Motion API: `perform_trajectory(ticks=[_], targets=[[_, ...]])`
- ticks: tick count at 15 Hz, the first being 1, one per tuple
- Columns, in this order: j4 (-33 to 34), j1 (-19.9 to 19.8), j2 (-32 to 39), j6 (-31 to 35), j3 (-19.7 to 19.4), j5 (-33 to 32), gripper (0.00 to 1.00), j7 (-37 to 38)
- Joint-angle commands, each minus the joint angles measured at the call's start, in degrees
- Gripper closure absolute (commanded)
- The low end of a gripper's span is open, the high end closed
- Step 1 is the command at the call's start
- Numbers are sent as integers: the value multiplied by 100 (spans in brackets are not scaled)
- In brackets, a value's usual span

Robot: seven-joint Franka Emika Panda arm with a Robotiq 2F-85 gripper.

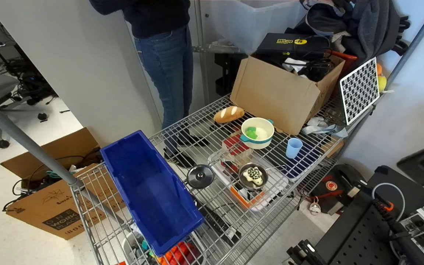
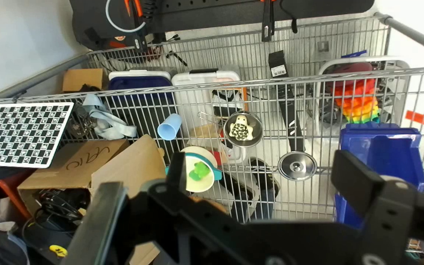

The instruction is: Move the blue cup to the left.

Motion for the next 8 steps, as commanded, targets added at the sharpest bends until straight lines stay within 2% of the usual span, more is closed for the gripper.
perform_trajectory(ticks=[1,5,8], targets=[[137,11,146,-56,-239,-224,0,88],[392,-306,499,-134,-803,-506,0,-111],[568,-522,1085,273,-1187,-726,0,-188]])
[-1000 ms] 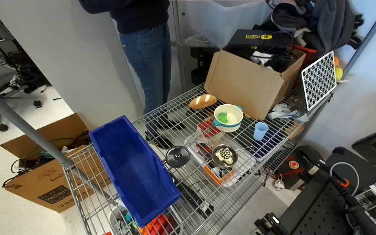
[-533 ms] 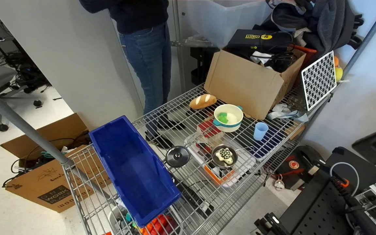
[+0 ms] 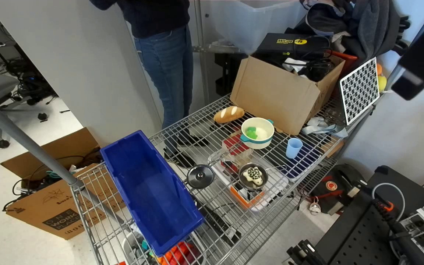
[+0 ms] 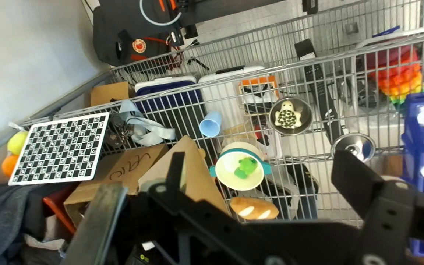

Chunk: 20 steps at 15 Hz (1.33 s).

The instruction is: Move the blue cup to the left.

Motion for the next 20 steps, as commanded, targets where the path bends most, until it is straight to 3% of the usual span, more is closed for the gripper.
perform_trajectory(ticks=[1,3,9,13,20], targets=[[403,-192,855,460,-417,-157,0,-74],[520,-254,1382,917,-654,-70,0,-89],[1030,-217,3128,2073,-1376,1282,0,22],[1576,-186,4283,2691,-1596,1675,0,393],[2140,-13,5570,3060,-1954,1479,0,870]])
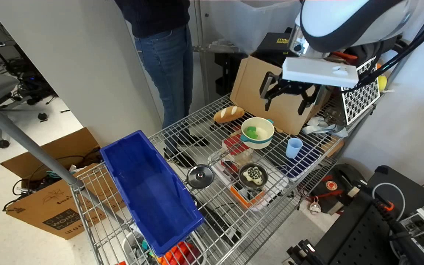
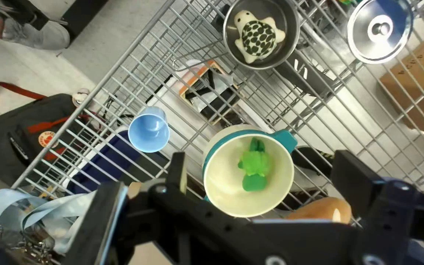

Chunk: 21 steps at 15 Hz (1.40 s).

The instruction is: Move the blue cup to the left.

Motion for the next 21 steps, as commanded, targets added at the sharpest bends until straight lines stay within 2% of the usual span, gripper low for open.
perform_trajectory(ticks=[1,14,21], targets=[[368,191,516,-44,-286,-39,0,175],[840,497,1714,48,-992,-602,0,674],[1080,796,2315,3,-1117,-905,0,1153]])
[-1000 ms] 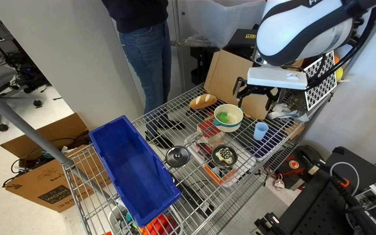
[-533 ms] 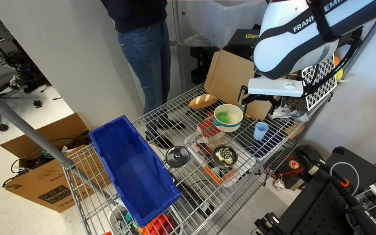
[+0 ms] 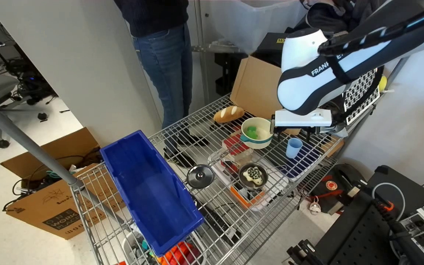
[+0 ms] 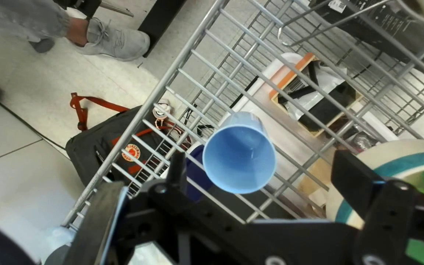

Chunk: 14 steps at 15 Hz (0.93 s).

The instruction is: Move the blue cup to the left.

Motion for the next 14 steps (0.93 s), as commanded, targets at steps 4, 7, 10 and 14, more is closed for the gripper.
perform_trajectory(ticks=[4,7,10,14], targets=[[519,409,509,-56,-175,-255,0,497],[731,454,638,-77,-211,-288,0,583],[841,485,767,-63,-277,-349,0,626],[930,498,917,-103,-346,-380,26,704]])
